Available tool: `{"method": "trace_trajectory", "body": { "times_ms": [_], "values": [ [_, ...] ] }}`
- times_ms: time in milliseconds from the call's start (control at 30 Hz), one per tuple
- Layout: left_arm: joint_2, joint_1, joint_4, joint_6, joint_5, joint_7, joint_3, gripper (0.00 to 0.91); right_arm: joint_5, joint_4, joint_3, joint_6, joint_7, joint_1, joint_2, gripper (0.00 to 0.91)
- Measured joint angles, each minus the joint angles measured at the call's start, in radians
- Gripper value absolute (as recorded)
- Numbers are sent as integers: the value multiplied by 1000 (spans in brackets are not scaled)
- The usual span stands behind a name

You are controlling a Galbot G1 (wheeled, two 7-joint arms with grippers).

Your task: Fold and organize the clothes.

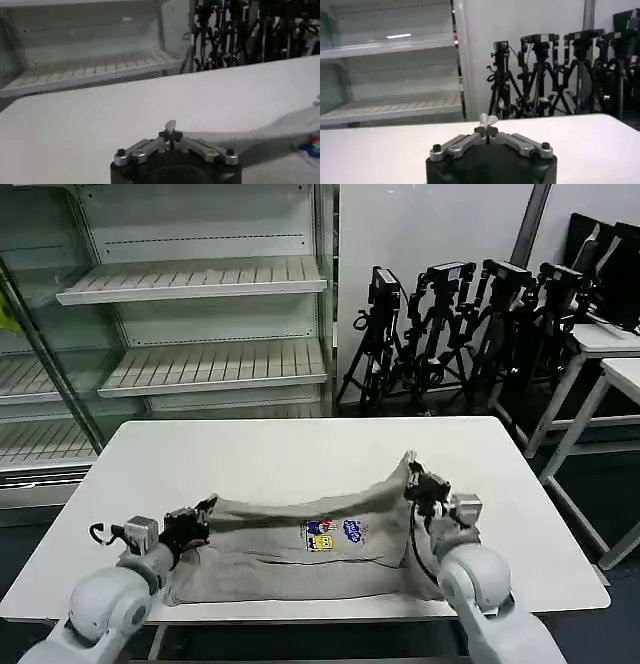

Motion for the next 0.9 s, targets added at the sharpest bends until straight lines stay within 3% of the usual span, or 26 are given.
{"method": "trace_trajectory", "body": {
  "times_ms": [467,500,533,567,900],
  "values": [
    [-13,85,-13,-5,67,-5,-22,20,-29,79,38,-28,14,-163,22,0],
    [-13,88,-14,-5,69,-5,-24,121,-30,83,41,-30,14,-171,24,0],
    [-13,92,-16,-5,71,-5,-27,363,-31,85,43,-32,15,-178,25,212],
    [-13,97,-18,-5,73,-4,-29,907,-33,87,45,-34,15,-185,26,907],
    [-18,126,-28,0,103,6,-36,907,-50,121,63,-42,23,-229,32,907]
  ]
}}
